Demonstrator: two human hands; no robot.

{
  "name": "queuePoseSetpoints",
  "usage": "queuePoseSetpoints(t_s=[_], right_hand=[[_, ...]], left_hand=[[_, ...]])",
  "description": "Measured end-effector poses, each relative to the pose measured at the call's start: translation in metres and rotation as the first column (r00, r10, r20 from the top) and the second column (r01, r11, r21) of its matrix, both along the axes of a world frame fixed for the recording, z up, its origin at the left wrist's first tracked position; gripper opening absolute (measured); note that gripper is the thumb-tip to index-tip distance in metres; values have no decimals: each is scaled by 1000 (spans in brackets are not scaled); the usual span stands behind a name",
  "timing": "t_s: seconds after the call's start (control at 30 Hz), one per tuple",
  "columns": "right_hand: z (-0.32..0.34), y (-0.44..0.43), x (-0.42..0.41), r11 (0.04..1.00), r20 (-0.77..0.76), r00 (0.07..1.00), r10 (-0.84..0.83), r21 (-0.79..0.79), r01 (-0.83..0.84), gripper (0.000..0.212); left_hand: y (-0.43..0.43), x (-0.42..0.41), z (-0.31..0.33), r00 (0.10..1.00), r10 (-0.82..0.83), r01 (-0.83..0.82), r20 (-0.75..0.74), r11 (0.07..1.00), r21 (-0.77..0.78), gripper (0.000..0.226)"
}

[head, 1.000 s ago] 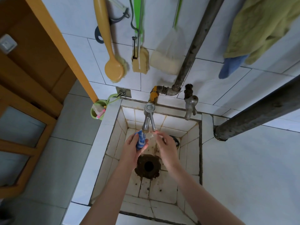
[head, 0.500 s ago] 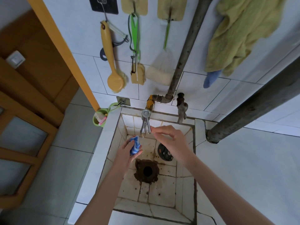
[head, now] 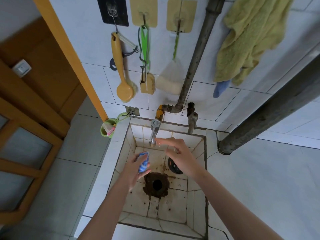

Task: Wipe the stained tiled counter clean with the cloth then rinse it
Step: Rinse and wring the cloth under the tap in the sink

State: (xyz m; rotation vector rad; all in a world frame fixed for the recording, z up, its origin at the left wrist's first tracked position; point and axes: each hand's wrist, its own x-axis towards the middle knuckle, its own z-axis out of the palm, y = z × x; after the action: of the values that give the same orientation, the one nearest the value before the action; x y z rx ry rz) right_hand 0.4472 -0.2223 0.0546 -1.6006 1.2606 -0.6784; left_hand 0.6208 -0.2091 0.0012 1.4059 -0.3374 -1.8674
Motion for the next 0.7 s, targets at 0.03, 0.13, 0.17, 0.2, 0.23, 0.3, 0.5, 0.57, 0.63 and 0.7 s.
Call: queuePoseSetpoints(t_s=[0.03, 0.13, 0.17, 0.2, 0.23, 0.3, 0.5, 0.57, 0.63, 0.7], right_hand=[[-3, 5, -4, 999, 2, 1000, -23, 30, 23, 38], [-17, 23, -18, 969, -10, 983, -181, 170, 180, 30], [-24, 28, -23, 953, -19, 976, -218, 210, 217, 29], [-27, 34, -28, 942, -25, 972, -234, 241, 233, 27], [-29, 40, -32, 930, -15, 968, -249, 274, 243, 24], [-33, 54, -40, 892, 4, 952, -307, 348, 287, 20], [-44, 91, -60, 818, -75, 909, -409, 411, 402, 17], [-46, 98, -63, 799, -102, 903, -418, 431, 419, 20], [-49, 102, -66, 785, -115, 901, -419, 453, 423, 22], [-50, 105, -68, 769, -119, 896, -428, 473, 431, 22]], left_hand=[[3, 0, 1, 999, -39, 39, 33, 999, -10, 28], [12, -4, 3, 957, -179, 196, 227, 979, -57, 45], [15, -7, 5, 937, -203, 233, 285, 970, -73, 42], [18, -10, 7, 918, -216, 258, 332, 962, -87, 37], [20, -13, 9, 895, -226, 285, 384, 953, -104, 32], [24, -17, 14, 843, -232, 345, 485, 926, -156, 28], [33, -23, 30, 813, -201, 382, 547, 893, -238, 24], [36, -24, 34, 871, -170, 327, 461, 901, -286, 7], [38, -25, 33, 915, -133, 265, 380, 909, -321, 9], [38, -25, 30, 898, -131, 274, 420, 913, -302, 9]])
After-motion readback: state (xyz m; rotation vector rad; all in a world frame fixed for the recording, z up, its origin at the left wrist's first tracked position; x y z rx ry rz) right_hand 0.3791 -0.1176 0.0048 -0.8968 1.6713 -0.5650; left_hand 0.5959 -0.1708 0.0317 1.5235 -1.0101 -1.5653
